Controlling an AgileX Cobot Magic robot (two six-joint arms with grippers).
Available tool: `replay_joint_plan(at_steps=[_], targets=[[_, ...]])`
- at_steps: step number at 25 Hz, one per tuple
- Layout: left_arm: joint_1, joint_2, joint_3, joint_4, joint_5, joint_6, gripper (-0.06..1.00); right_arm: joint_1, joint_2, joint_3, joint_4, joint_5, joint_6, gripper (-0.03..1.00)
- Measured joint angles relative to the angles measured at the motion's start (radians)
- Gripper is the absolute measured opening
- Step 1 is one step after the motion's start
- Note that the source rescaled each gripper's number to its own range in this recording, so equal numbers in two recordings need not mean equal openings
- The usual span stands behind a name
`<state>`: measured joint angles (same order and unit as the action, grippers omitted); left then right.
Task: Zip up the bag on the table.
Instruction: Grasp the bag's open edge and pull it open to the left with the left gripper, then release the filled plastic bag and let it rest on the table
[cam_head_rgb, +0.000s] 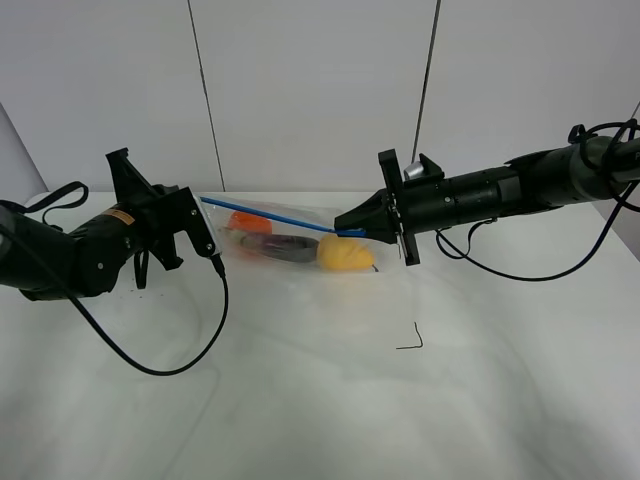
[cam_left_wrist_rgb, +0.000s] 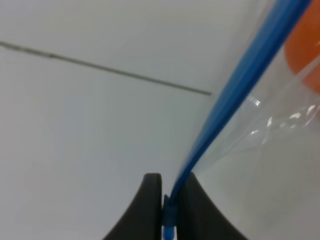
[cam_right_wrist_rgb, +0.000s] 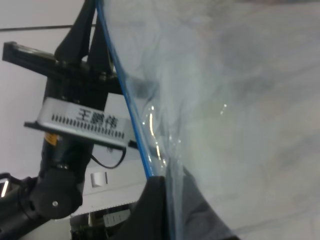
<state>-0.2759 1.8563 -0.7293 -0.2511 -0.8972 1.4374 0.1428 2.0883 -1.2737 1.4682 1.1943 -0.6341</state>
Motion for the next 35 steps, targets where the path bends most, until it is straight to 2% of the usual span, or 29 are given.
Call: replay_joint_plan(at_steps=[8,14,16,18,20,23,25,31,35], targets=[[0.029,0.000,0.001,0.001,0.000,-0.011,0.00,0.000,0.000,0.000,-0.002,0.001,0.000,0.00],[0.035,0.000,0.001,0.033,0.000,-0.081,0.00,0.000,0.000,0.000,-0.004,0.001,0.000,0.00],[0.035,0.000,0.001,0.035,0.000,-0.122,0.03,0.000,0.000,0.000,-0.005,0.001,0.000,0.00],[0.039,0.000,0.001,0.024,-0.001,-0.177,0.12,0.000,0.000,0.000,-0.016,0.002,0.000,0.00],[0.047,0.000,0.001,0.009,-0.003,-0.259,0.30,-0.002,0.000,0.000,-0.024,0.002,0.000,0.00],[0.048,0.000,0.001,-0.001,-0.008,-0.390,0.64,-0.003,0.000,0.000,-0.028,0.002,0.000,0.00],[0.048,0.000,0.001,-0.009,-0.008,-0.435,0.75,-0.003,0.000,0.000,-0.028,0.002,0.000,0.00],[0.081,0.000,0.001,-0.073,-0.008,-0.490,0.82,-0.003,0.000,0.000,-0.028,0.003,0.000,0.00],[0.154,0.000,0.001,-0.087,-0.010,-0.670,0.82,-0.003,0.000,0.000,-0.029,0.003,0.000,0.00]])
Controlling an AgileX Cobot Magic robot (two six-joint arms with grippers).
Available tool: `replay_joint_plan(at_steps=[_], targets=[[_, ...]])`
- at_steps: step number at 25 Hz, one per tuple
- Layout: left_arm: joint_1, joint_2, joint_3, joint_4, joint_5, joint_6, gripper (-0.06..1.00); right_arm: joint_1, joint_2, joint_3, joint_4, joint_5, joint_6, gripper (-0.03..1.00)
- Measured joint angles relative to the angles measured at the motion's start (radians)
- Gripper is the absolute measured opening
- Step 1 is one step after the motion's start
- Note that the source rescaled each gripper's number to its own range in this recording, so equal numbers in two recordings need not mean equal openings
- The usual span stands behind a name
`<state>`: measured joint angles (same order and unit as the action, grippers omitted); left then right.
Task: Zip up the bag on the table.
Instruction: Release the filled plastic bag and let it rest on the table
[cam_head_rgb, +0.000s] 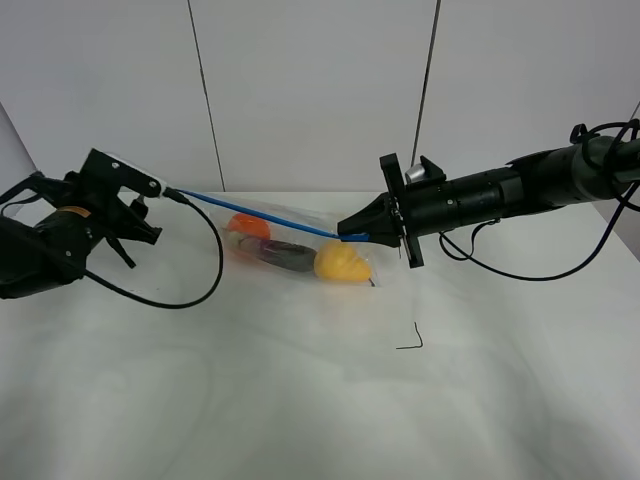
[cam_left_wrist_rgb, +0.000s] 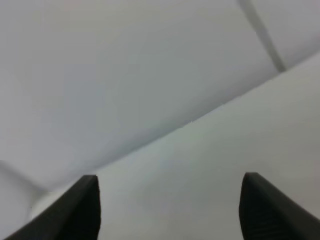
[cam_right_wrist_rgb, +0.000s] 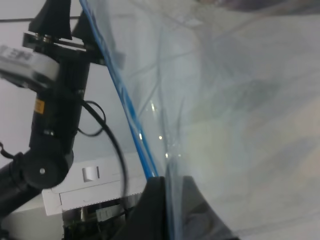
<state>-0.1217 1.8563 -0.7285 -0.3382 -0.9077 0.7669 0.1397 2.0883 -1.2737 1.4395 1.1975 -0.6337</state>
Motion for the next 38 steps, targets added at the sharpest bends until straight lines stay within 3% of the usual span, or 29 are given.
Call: replay_joint_plan(at_steps=[5,8,11,14,23,27,30,34,38], targets=[[0.069,0.000,0.000,-0.002,0.002,-0.370,0.82,0.000,0.000,0.000,0.000,0.001,0.000,0.00],[0.096,0.000,0.000,0.038,0.071,-0.483,0.82,0.000,0.000,0.000,-0.001,0.001,0.000,0.00],[0.103,-0.005,0.000,0.154,0.208,-0.509,0.82,0.000,0.000,0.000,-0.001,0.001,0.000,0.00],[0.103,-0.031,-0.024,0.250,0.427,-0.516,0.82,0.000,0.000,0.000,-0.001,0.001,0.000,0.00],[0.103,-0.043,-0.326,0.284,1.236,-0.505,0.82,0.000,0.000,0.000,-0.001,0.001,0.000,0.00],[0.103,-0.044,-0.457,0.288,1.434,-0.543,0.82,0.000,0.000,0.000,-0.001,0.001,0.000,0.00],[0.103,-0.045,-0.530,0.288,1.526,-0.599,0.83,0.000,0.000,0.000,-0.001,0.001,0.000,0.00],[0.103,-0.045,-0.603,0.288,1.650,-0.664,0.95,0.000,0.000,0.000,-0.001,0.001,0.000,0.00],[0.103,-0.045,-0.671,0.288,1.803,-0.685,0.99,0.000,0.000,0.000,-0.001,0.001,0.000,0.00]])
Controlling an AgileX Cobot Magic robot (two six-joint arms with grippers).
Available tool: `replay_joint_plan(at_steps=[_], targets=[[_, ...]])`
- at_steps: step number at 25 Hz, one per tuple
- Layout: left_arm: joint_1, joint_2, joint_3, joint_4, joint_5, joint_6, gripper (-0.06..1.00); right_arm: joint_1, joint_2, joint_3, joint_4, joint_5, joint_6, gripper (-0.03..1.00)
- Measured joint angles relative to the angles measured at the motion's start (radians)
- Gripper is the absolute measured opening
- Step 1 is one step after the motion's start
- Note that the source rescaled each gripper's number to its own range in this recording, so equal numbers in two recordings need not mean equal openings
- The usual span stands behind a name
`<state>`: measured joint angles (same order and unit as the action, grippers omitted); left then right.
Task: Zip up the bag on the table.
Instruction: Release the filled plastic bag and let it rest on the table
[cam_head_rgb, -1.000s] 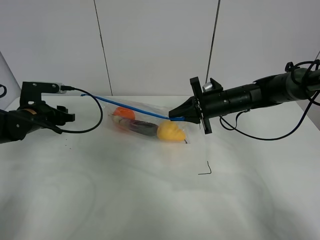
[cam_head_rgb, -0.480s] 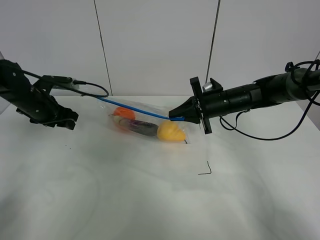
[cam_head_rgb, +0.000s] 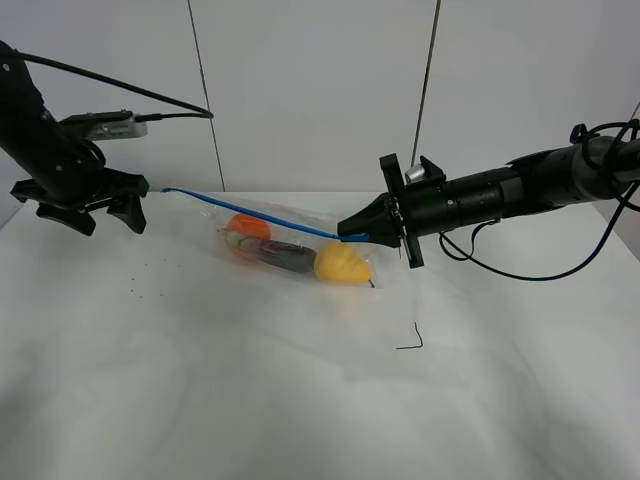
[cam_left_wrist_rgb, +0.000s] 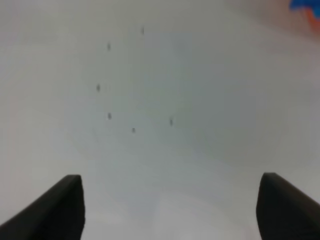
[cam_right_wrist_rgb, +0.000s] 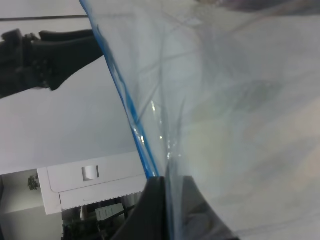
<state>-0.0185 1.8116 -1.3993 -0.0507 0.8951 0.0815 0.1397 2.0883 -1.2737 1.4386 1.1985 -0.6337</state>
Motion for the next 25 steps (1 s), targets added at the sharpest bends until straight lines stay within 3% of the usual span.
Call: replay_joint_plan(at_steps=[7,13,17,21,25], targets=[[0.000,-0.002,-0.075,0.000,0.285,-0.018,1.00,0.000,0.000,0.000,0.000,0.000,-0.001,0.00],[0.000,-0.020,-0.069,0.013,0.290,-0.039,1.00,0.000,0.000,0.000,-0.001,0.001,-0.001,0.00],[0.000,-0.076,-0.035,0.083,0.290,-0.043,1.00,0.000,0.000,0.000,-0.001,0.001,-0.001,0.00],[0.000,-0.155,0.041,0.149,0.290,-0.082,1.00,0.000,0.000,0.000,-0.001,0.001,-0.003,0.00],[0.000,-0.271,0.175,0.157,0.290,-0.087,1.00,0.000,0.000,0.000,-0.001,0.001,-0.004,0.00]])
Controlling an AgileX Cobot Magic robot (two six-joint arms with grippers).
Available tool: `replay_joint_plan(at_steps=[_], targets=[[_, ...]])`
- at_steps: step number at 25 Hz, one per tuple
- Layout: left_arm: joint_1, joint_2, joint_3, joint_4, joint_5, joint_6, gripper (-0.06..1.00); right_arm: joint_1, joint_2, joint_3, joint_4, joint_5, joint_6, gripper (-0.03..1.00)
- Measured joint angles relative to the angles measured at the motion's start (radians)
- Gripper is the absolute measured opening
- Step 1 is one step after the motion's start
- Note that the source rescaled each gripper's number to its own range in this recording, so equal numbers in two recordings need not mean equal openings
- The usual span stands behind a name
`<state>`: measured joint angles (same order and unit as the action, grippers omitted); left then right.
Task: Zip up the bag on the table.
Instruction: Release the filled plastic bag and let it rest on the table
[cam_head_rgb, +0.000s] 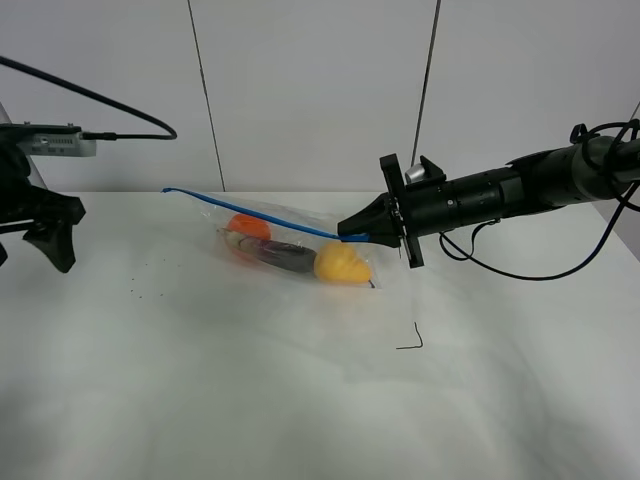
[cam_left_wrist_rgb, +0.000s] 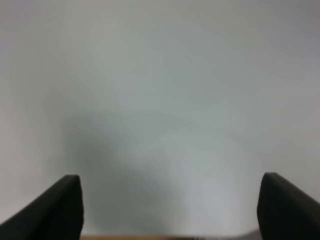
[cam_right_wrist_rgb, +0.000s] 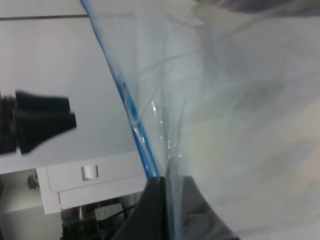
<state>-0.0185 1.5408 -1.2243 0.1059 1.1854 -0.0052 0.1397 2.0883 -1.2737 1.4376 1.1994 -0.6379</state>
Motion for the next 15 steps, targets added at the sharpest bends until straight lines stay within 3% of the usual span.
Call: replay_joint_plan(at_steps=[9,15], targets=[[0.000,-0.383,0.392,0.000,0.000,-0.003,1.00,0.000,0.000,0.000,0.000,0.000,0.000,0.00],[0.000,-0.689,0.573,-0.106,-0.055,-0.001,1.00,0.000,0.000,0.000,0.000,0.000,0.000,0.00]])
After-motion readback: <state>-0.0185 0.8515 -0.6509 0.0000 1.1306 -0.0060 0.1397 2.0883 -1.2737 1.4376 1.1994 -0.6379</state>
